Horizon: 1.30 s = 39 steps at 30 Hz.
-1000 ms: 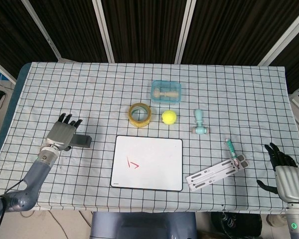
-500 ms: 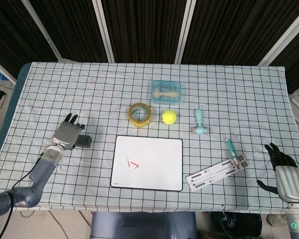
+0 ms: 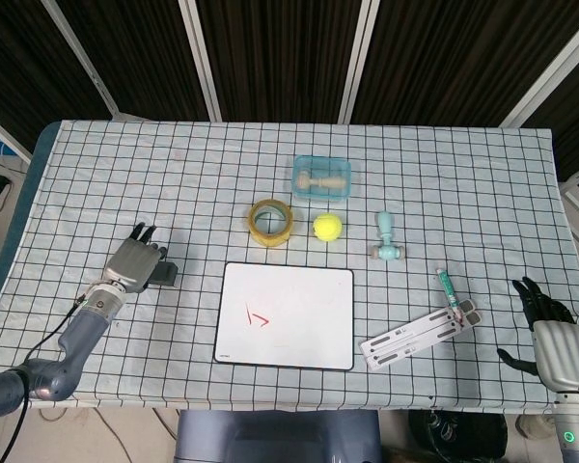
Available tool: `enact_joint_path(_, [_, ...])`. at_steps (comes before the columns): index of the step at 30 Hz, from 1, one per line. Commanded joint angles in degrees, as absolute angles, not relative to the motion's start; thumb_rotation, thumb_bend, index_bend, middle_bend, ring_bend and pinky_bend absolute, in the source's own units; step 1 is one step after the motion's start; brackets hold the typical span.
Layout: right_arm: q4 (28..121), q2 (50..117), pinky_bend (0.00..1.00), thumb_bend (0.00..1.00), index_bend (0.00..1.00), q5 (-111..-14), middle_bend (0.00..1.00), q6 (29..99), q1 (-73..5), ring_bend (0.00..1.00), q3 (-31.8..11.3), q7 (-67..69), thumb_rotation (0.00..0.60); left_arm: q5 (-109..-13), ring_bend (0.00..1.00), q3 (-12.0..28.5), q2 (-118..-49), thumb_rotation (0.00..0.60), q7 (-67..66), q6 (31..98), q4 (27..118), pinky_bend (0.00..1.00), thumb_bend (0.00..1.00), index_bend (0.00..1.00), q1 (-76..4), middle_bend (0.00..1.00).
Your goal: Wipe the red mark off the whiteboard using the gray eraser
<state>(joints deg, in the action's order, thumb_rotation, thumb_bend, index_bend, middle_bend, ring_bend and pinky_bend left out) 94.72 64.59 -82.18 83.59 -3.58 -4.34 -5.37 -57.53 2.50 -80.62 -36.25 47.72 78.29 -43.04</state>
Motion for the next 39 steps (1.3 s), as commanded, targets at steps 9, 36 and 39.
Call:
enact_joint_path(9, [94.86,64.6,0.22,0.07,0.04,-81.84,0.08,83.36,-3.56,0.19,-4.3,-5.54,0.6,-57.52,0.0,1.83,-80.86,0.6,-36.72,48.22,77.93,0.04,0.24,0.4,-43.39,0.45])
enact_joint_path(36, [95.22,64.3,0.22,0.08,0.04,-81.95,0.08,83.62,-3.49,0.19,-4.35,-5.32,0.6,-52.7,0.0,4.66,-76.85,0.6,-50.51,54.15,98.19,0.04,0.39,0.42,-49.6,0.46])
enact_joint_path(39, [95.23,64.24,0.22,0.08,0.04,-81.98,0.08,83.69,-3.45,0.19,-4.35,-5.21,0.6,-49.97,0.0,4.94,-79.43,0.6,-53.73,54.12,98.25,0.04,0.39,0.42,-51.64,0.46])
